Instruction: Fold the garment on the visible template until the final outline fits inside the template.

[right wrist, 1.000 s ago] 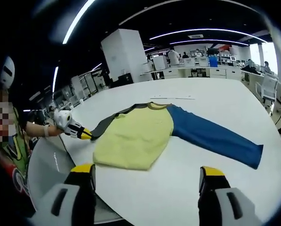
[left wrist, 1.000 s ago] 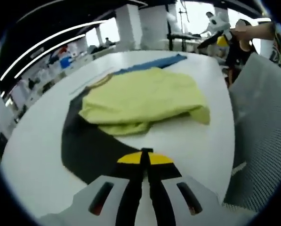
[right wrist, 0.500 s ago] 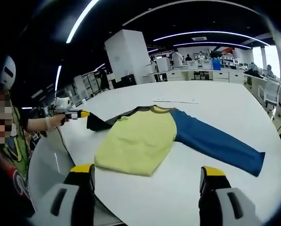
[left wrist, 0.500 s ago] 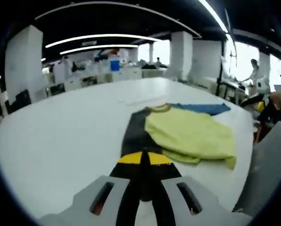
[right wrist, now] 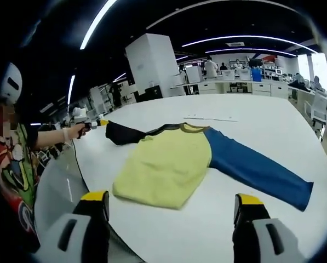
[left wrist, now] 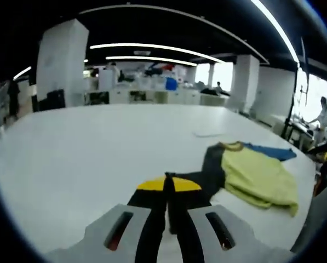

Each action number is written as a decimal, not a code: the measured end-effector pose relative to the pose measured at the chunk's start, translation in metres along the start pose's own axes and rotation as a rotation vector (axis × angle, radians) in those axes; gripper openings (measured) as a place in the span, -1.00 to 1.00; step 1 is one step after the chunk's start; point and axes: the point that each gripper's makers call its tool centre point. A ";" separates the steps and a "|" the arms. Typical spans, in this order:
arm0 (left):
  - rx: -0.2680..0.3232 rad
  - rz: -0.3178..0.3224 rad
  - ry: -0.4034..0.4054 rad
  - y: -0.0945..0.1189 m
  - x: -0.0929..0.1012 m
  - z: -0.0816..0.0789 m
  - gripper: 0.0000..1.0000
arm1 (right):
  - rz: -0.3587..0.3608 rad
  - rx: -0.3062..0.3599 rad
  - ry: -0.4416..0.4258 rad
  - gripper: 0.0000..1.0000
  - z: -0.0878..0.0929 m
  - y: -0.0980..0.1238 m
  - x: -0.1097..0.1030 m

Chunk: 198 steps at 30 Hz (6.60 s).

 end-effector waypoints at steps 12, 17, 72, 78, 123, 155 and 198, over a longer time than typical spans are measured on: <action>0.014 -0.111 0.044 -0.039 -0.072 -0.011 -1.00 | -0.027 -0.037 0.011 0.94 -0.004 -0.014 0.000; -0.048 -0.142 0.026 -0.055 -0.099 0.001 -1.00 | -0.034 -0.055 0.005 0.94 -0.003 -0.020 0.000; -0.135 -0.075 0.033 -0.072 -0.116 0.025 0.23 | -0.057 -0.093 -0.019 0.93 0.006 -0.041 -0.010; -0.133 0.001 -0.016 -0.067 -0.088 0.021 0.48 | -0.050 -0.082 -0.016 0.95 0.006 -0.039 -0.008; -0.167 0.432 -0.084 0.068 0.179 0.089 0.46 | -0.103 -0.130 0.307 0.46 0.050 -0.045 -0.047; -0.194 0.409 -0.007 0.080 0.177 0.103 0.36 | -0.288 -0.282 0.956 -0.64 0.076 -0.123 -0.087; -0.203 0.384 0.071 0.085 0.172 0.119 0.28 | -0.310 -0.386 0.799 -1.00 -0.057 -0.248 -0.022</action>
Point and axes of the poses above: the point that each gripper's makers call its tool centre point, and the gripper's own axes: y roughly backward along the fingers, x roughly to its right, z roughly out of its underside, and after that the axes turned 3 degrees about y, right-handed
